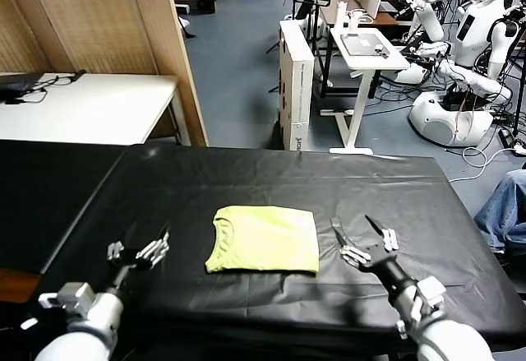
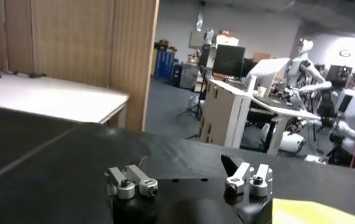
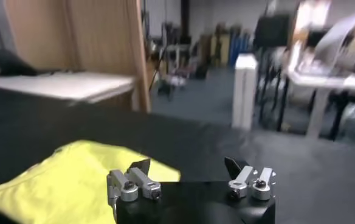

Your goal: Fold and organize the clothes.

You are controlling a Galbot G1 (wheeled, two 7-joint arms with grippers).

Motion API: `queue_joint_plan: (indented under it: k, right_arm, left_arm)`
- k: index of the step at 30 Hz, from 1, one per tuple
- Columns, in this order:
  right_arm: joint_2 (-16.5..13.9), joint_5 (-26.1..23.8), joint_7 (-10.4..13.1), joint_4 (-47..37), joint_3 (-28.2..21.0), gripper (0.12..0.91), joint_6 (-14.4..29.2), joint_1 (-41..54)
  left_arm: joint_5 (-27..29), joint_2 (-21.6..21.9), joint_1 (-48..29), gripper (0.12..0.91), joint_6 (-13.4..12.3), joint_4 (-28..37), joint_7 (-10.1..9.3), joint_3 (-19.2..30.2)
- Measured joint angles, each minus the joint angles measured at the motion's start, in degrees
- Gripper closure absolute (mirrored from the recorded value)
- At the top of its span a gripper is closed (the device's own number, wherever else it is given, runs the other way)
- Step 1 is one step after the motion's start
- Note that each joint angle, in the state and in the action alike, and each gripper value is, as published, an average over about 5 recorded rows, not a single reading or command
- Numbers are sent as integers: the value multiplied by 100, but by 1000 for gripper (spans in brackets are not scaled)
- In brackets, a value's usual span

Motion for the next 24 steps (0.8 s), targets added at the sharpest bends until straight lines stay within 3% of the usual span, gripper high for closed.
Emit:
queue_joint_plan:
  k: [7, 12, 18, 24]
  right_arm:
    - [349, -772, 377, 212, 370, 118, 1045, -1107]
    - [664, -953, 535, 443, 576, 118, 1443, -1905]
    - [846, -928, 805, 793, 807, 118, 1411, -2674]
    - [918, -828, 850, 1073, 875, 118, 1182, -3012]
  left_arm:
    - [268, 25, 651, 123, -251, -295, 50, -245]
    - [578, -44, 1095, 123, -522, -474, 265, -411]
    - [873, -89, 1565, 123, -731, -596, 483, -564]
    - [865, -101, 1890, 123, -770, -680, 650, -790]
